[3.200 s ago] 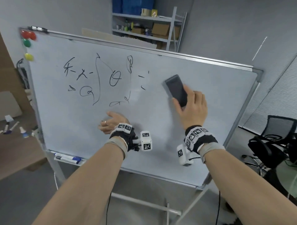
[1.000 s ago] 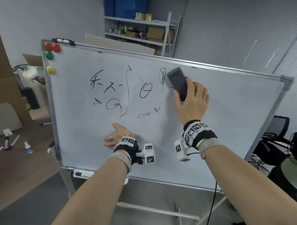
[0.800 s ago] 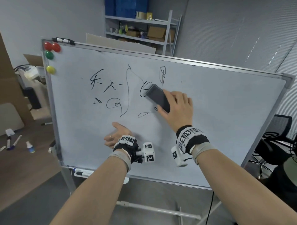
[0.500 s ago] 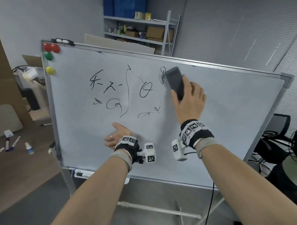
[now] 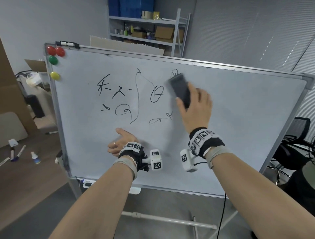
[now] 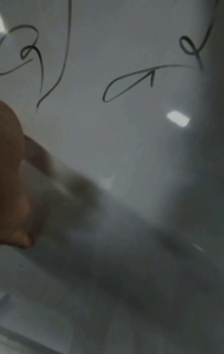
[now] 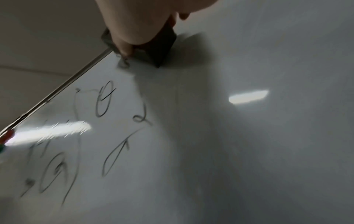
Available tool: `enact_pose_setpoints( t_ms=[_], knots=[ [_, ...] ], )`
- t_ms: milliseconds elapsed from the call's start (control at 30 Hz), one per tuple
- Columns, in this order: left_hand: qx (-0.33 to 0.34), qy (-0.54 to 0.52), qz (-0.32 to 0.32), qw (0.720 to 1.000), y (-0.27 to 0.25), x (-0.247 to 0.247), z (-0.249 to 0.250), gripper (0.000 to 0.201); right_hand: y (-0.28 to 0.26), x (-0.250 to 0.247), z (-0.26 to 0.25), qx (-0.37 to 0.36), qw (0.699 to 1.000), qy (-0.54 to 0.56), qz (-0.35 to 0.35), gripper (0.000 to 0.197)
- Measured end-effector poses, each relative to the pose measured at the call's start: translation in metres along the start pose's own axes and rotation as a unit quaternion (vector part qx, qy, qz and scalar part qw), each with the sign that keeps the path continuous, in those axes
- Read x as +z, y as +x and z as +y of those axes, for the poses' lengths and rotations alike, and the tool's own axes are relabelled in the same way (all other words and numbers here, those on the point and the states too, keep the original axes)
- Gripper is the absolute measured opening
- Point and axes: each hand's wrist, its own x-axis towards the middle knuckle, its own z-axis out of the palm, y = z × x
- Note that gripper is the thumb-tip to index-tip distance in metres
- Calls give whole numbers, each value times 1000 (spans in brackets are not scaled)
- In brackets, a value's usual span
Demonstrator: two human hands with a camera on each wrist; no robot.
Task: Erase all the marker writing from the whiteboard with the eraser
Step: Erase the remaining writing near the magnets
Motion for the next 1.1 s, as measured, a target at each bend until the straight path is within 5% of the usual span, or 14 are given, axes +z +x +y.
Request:
enact_pose_setpoints(
  t_ms=[67,133,300,400,467,633,867,933,1033,1100],
  knots=[
    [-4,8,-10,1000,2,-2,1,90,-11,5,-10,-124,988,12,-91,56],
    [-2,10,-15,1000,4,-2,3,89,-12,4,-6,-169,979,-11,-112,56],
    [-2,5,3,1000,6,1,6,94,12,-9,22,86,994,-36,51,55],
    [-5,18,-14,1000,5,-1,7,99,16,-8,19,93,993,-52,58,55],
    [-7,18,-19,1000,6,-1,8,100,9,-2,7,56,998,-25,24,55],
    [-14,15,-27,999,10,-4,13,101,4,12,-19,-163,983,-7,-83,55],
    [-35,2,-27,999,26,-15,18,102,43,9,-26,69,994,-36,74,53],
    [-32,0,-23,999,33,-18,19,101,38,13,-37,32,998,-32,43,53],
    [-26,-2,-21,999,39,-21,24,101,16,23,-55,-134,989,-27,-48,55],
    [-19,0,-23,1000,42,-23,28,102,14,24,-57,-161,984,-52,-51,56]
  ],
)
